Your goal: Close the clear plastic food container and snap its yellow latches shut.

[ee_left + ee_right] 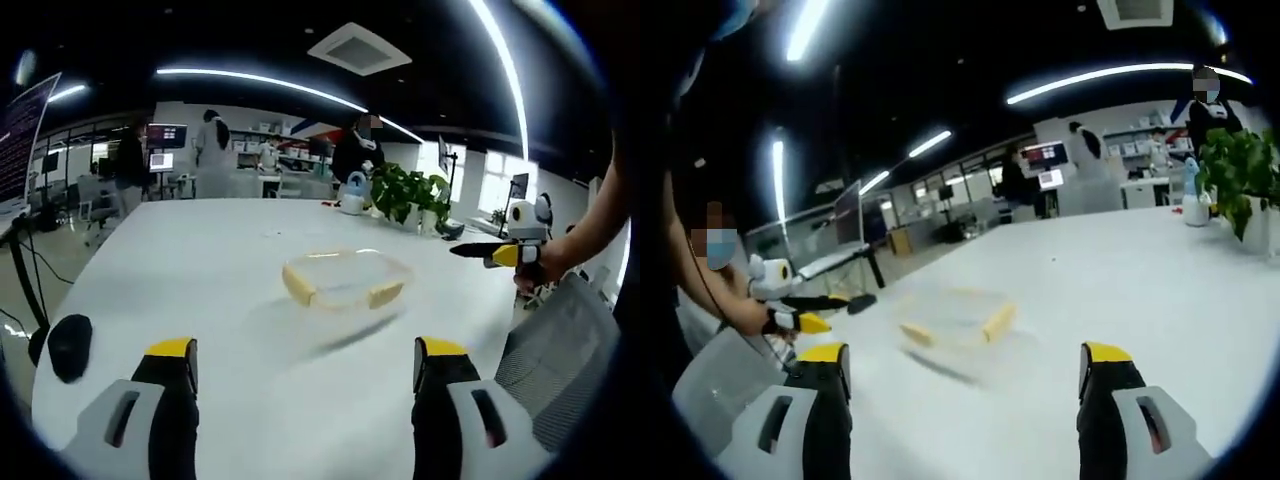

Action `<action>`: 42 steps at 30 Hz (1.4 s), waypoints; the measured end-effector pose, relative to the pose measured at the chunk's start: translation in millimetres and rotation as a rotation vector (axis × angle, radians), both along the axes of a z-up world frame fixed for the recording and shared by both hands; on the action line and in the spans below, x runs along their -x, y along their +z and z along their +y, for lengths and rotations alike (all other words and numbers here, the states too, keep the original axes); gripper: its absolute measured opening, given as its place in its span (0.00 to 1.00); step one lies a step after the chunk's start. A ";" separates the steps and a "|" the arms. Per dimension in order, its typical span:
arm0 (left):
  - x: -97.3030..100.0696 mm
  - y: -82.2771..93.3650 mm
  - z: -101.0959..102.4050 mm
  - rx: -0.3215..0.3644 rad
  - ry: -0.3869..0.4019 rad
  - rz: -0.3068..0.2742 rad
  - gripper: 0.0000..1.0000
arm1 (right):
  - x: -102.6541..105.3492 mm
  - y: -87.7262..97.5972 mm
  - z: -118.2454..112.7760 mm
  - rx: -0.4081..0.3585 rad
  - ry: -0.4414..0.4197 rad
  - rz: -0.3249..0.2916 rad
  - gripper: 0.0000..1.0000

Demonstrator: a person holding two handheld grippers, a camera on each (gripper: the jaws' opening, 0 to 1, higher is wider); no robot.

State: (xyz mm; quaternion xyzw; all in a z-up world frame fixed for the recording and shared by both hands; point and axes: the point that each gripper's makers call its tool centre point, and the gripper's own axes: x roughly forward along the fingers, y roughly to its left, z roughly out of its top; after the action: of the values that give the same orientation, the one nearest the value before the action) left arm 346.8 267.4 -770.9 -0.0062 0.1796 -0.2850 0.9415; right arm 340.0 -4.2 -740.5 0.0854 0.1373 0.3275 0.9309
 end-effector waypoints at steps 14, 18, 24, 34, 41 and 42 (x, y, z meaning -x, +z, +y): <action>17.6 2.6 11.3 0.036 0.061 0.012 0.88 | 10.1 7.3 -8.6 0.020 -0.001 -0.017 0.95; 21.1 0.8 10.8 0.035 0.057 0.013 0.89 | 17.9 2.2 -14.3 0.061 0.026 -0.014 0.95; 27.0 -2.7 10.9 0.036 0.071 0.023 0.89 | 20.1 4.4 -22.5 0.047 -0.006 -0.012 0.95; 29.6 -3.1 11.0 0.013 0.062 0.012 0.89 | 23.3 -1.5 -22.5 0.060 -0.001 -0.006 0.95; 30.5 -7.8 10.4 0.002 0.047 0.029 0.88 | 24.0 -5.3 -21.8 0.064 0.003 0.002 0.95; 31.3 -8.7 8.7 -0.003 0.038 0.030 0.87 | 24.8 -5.2 -20.7 0.065 0.007 0.003 0.95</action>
State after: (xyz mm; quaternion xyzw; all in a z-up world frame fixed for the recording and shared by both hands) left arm 315.6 276.1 -779.5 -0.0126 0.1939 -0.2666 0.9440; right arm 315.1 -24.9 -745.8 0.0551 0.1495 0.3259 0.9319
